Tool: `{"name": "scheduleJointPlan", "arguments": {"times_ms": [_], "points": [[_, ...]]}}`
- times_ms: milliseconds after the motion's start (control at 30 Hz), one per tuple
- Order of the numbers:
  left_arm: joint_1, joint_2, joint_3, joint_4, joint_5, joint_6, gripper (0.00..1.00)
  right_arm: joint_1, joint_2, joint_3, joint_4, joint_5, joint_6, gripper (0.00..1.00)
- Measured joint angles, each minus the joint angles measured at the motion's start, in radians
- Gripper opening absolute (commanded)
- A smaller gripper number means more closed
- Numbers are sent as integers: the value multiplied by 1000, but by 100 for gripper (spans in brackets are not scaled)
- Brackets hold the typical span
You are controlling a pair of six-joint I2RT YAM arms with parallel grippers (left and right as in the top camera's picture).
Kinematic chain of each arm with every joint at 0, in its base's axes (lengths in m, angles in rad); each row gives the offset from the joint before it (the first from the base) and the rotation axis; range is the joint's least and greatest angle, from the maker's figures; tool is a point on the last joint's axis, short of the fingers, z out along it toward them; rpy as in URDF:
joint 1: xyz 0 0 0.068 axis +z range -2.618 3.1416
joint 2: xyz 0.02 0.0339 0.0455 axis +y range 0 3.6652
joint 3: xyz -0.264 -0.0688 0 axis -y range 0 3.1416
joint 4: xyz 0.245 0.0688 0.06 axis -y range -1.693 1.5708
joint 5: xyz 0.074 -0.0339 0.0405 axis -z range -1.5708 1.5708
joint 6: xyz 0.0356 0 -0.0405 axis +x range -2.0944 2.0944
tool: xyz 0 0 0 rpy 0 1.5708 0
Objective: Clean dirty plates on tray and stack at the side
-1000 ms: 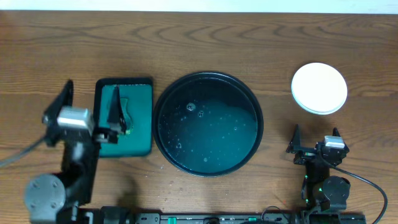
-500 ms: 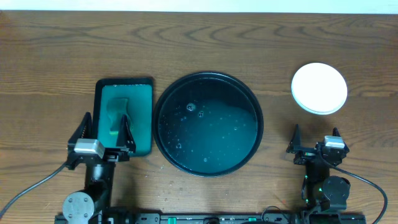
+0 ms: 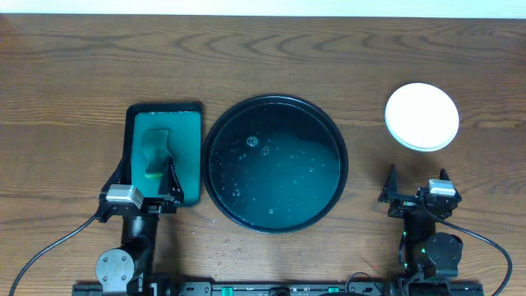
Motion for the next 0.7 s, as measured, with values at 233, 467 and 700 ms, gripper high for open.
{"name": "scheduleJointPlan", "arguments": {"times_ms": [233,467,700], "points": [[0,-3,-67,-5,0,-5,82,0,0,0,0,0,0,99],[0,-5,-79,-108,0,-7,82,0,0,0,0,0,0,99],[0,-4,-74,-221,-13,-35,82,0,0,0,0,0,0,99]]}}
